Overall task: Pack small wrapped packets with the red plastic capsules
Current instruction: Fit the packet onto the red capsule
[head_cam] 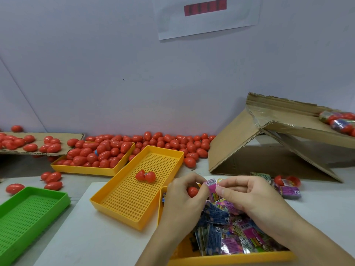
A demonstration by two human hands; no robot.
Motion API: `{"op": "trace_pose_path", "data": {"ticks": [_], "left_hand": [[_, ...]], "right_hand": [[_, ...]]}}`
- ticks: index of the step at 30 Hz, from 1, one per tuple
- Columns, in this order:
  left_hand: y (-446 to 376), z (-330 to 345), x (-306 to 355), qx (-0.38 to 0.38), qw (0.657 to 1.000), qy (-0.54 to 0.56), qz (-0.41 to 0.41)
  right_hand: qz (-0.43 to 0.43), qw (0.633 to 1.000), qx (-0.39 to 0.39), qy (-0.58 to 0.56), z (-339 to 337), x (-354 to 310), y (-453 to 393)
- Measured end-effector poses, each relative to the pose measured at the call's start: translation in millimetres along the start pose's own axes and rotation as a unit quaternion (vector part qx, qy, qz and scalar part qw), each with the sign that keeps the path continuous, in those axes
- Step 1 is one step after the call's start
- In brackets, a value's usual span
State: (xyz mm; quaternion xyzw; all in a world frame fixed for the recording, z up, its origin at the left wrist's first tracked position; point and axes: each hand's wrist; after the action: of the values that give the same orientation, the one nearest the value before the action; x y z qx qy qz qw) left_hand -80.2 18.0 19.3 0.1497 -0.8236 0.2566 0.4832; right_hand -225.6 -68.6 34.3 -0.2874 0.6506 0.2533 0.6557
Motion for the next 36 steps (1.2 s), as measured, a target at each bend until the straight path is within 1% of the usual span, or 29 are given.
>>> {"op": "trace_pose_path", "data": {"ticks": [2, 5, 8, 11, 14, 16, 18, 20, 22, 26, 32, 36], "left_hand": [[0, 1, -1, 0.002, 1.000, -0.003, 0.003], [-1, 0, -2, -0.003, 1.000, -0.004, 0.005], [-1, 1, -3, -0.025, 1.000, 0.001, -0.005], [-1, 1, -4, -0.038, 0.999, 0.000, -0.018], [0, 0, -2, -0.048, 0.999, 0.008, -0.024], [1, -3, -1, -0.072, 0.995, 0.036, -0.057], [2, -5, -1, -0.108, 0.986, 0.082, -0.100], [3, -7, -2, -0.120, 0.978, 0.113, -0.126], [3, -7, -1, -0.115, 0.980, 0.110, -0.120], [0, -4, 0, -0.099, 0.991, 0.069, -0.064], [1, -2, 2, -0.069, 0.995, 0.056, -0.040], [0, -2, 2, -0.064, 0.996, 0.042, -0.036]], "right_hand": [[0.015, 1.000, -0.004, -0.013, -1, 1, -1], [0.054, 0.996, -0.029, -0.068, -4, 0, -3], [0.052, 0.995, -0.046, -0.074, -4, -2, -1], [0.020, 0.999, -0.022, -0.025, -2, -4, 1], [0.003, 1.000, 0.003, -0.005, -1, -2, 1], [-0.017, 1.000, 0.025, 0.003, -1, -1, 1], [-0.052, 0.996, 0.066, 0.027, -1, 2, 0], [-0.085, 0.988, 0.109, 0.063, -1, 3, 0], [-0.111, 0.980, 0.140, 0.092, -2, 3, -1], [-0.136, 0.970, 0.166, 0.113, -5, 5, -4], [-0.150, 0.972, 0.126, 0.133, -3, 9, -5], [-0.162, 0.972, 0.108, 0.130, -2, 10, -4]]}}
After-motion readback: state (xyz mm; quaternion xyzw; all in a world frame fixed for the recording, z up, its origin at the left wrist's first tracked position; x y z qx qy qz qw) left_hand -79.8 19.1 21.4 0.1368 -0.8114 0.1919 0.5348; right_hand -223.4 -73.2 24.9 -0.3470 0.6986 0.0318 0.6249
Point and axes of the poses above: each hand's wrist, its own y-axis away from the middle knuckle, its own z-axis out of the palm, x = y × z, and after that the axes turned 5 degrees about -z, right-handed
